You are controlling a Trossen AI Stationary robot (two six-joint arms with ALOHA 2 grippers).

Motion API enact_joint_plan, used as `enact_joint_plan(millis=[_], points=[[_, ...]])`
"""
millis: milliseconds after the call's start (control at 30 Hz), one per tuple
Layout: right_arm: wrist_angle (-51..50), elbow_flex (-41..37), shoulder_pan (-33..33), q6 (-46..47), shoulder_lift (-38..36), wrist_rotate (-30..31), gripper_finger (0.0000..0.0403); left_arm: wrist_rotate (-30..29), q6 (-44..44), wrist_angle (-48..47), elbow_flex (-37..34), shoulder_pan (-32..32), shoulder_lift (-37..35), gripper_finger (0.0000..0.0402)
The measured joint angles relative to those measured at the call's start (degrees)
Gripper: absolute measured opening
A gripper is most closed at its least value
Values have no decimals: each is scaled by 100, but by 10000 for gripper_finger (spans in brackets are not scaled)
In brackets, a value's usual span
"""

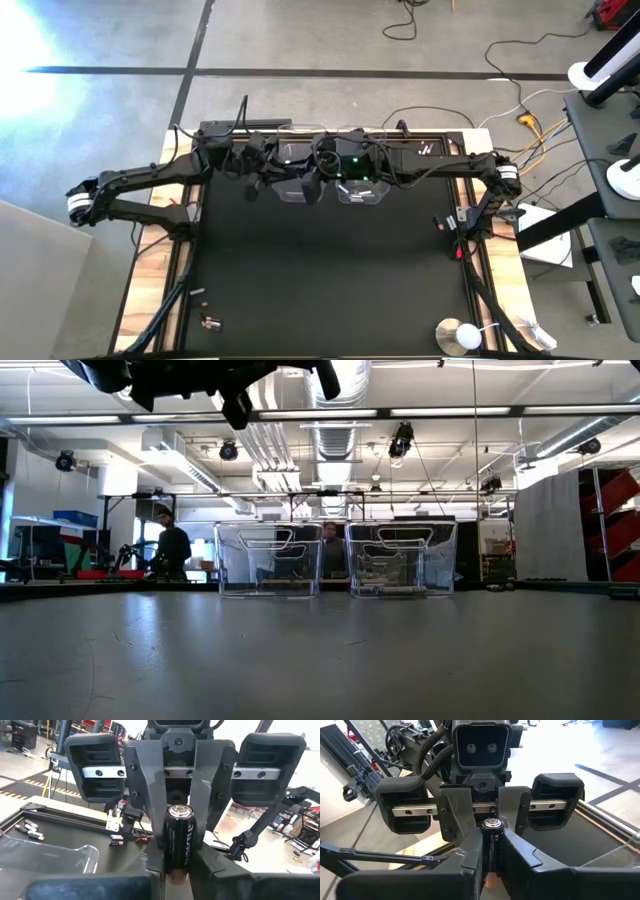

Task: Sort batteries
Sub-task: Put the black battery into the left transparent bin

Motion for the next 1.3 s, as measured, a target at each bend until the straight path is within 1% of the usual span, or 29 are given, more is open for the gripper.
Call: enact_joint_plan(millis=[67, 133, 200, 300, 400, 467, 567, 667, 833, 933, 1167, 1300], points=[[21, 0, 0, -5, -1, 48, 70, 4, 19, -105, 63, 28, 0, 30], [14, -2, -4, -93, -40, 127, 90, 16, 94, -403, 213, 94, 6, 30], [-43, 1, -4, -248, -139, 175, 113, 22, 372, -1025, 489, 188, 51, 30], [-354, 250, -26, -477, -325, 232, 146, -5, 1112, -2294, 1047, 401, 316, 30], [-1056, 686, -17, -757, -562, 611, 173, -156, 1910, -3445, 1702, 673, 828, 30], [-1683, 967, 30, -821, -673, 921, 185, -399, 2361, -4026, 2134, 854, 1297, 30], [-2758, 1409, 132, -799, -753, 1280, 194, -889, 2839, -4815, 2701, 1057, 2071, 30], [-3746, 1795, 245, -599, -756, 1524, 194, -1261, 3207, -5447, 3156, 1083, 2753, 30], [-4464, 1855, 386, -270, -785, 1947, 183, -2257, 3587, -5790, 3625, 1044, 3615, 30], [-4589, 1775, 389, -174, -782, 1963, 178, -2619, 3745, -5966, 3785, 1052, 4001, 30], [-4641, 1609, 385, -151, -780, 1972, 176, -2687, 3943, -5949, 3773, 1041, 4512, 30], [-4649, 1509, 374, -160, -780, 2113, 176, -2713, 3922, -5834, 3766, 1023, 4753, 30]])
